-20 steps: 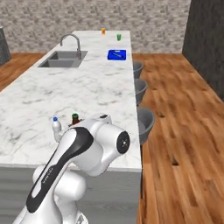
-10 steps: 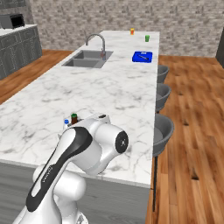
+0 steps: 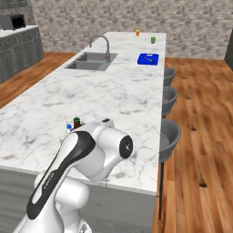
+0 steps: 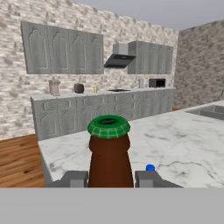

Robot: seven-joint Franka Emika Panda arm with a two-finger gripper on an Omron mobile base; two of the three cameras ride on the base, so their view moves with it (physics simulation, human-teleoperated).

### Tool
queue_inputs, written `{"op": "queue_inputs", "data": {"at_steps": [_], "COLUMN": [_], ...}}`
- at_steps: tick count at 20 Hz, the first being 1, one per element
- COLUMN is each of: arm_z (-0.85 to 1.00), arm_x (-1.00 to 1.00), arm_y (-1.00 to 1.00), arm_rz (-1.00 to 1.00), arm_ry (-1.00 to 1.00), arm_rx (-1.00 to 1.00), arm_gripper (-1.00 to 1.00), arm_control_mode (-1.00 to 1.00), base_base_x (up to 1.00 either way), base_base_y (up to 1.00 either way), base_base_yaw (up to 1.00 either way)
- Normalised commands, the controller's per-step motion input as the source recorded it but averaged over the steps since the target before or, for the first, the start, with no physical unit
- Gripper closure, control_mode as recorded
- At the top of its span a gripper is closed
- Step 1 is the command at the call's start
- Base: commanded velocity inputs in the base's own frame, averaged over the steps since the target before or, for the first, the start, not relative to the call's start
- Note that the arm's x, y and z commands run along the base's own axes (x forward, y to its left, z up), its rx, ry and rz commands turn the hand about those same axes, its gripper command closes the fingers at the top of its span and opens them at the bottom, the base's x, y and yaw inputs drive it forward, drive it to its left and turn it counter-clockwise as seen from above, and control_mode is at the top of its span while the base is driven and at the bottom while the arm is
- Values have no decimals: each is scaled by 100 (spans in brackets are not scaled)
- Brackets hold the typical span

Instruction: Place the drinks on the dining counter in a tight cluster.

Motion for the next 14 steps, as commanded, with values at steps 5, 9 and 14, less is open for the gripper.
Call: {"op": "queue_inputs", "data": {"at_steps": [5, 9, 14], "arm_z": [0, 0, 4], "arm_x": [0, 27, 89], "arm_y": [0, 0, 0], "arm_rz": [0, 1, 5], "arm_ry": [0, 4, 16], "arm_rx": [0, 0, 0], "arm_gripper": [100, 100, 100], "arm_control_mode": [100, -100, -100], "base_base_x": [0, 0, 0], "base_base_y": [0, 0, 0], "base_base_yaw": [0, 0, 0]}}
